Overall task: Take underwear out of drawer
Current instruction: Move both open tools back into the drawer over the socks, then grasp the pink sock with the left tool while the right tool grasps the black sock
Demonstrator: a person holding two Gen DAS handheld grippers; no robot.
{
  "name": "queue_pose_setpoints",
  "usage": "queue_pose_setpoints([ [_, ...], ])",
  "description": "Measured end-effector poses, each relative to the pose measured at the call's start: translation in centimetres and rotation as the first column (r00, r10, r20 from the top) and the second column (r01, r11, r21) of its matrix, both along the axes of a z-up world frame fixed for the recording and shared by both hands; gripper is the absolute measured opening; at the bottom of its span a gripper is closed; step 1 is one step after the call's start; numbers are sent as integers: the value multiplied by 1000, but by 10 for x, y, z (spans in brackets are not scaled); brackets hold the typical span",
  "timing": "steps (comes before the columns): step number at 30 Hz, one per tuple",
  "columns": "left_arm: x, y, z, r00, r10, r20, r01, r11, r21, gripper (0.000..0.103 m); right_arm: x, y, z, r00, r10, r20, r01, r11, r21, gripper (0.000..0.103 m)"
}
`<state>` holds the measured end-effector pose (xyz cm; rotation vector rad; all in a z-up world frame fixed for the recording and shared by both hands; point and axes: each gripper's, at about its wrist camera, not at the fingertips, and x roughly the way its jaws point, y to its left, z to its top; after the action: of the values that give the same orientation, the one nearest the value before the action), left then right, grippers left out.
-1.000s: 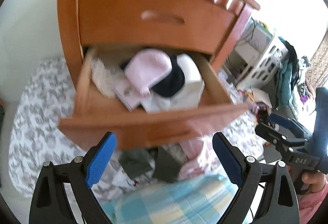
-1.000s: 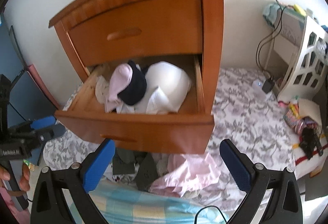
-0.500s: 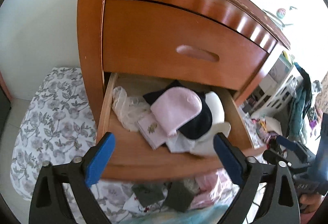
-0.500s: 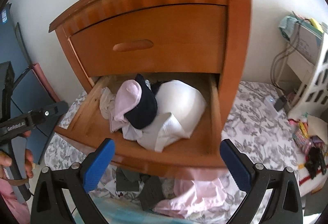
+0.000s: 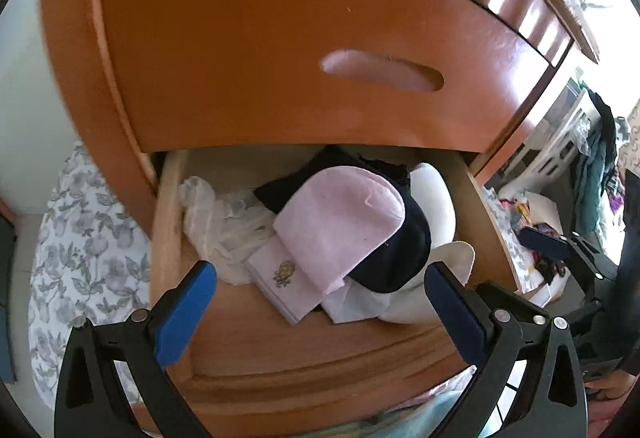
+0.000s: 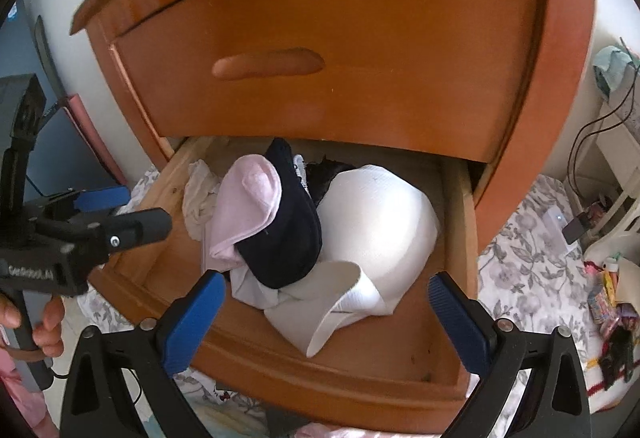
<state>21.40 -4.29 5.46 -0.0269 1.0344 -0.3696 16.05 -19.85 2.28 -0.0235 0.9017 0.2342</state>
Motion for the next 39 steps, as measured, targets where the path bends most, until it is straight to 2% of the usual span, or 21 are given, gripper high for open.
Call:
queue_pose_setpoints([
  [5,19,-7,-14,998,-4,-64,6,999,34,103,11,3,-6,1000,7,-8,-7,1000,-4,94],
  [9,37,-6,-29,990,7,-138,-7,1000,2,102,17,1,-8,1000,4,-16,-4,1000,1,93],
  [10,42,-7,-34,987,2,-162,-4,1000,-7,100,19,1,-9,1000,7,-18,-7,1000,-1,93],
  [13,52,-7,-47,976,8,-218,-12,1000,-17,84,24,3,-8,1000,18,-19,-18,1000,-10,92],
  [21,64,-11,-73,948,-4,-320,-15,998,-58,82,38,8,-13,999,37,-28,-38,999,-19,90],
  [30,60,-19,-78,952,-41,-304,7,994,-111,58,40,11,-19,998,32,-48,-34,999,-23,90],
  [35,46,-8,-72,967,-22,-255,-21,986,-163,32,42,14,-21,998,34,-48,-36,999,-28,90],
  [39,38,5,-71,971,-5,-239,-46,977,-206,23,46,19,-24,998,42,-55,-45,998,-40,90],
])
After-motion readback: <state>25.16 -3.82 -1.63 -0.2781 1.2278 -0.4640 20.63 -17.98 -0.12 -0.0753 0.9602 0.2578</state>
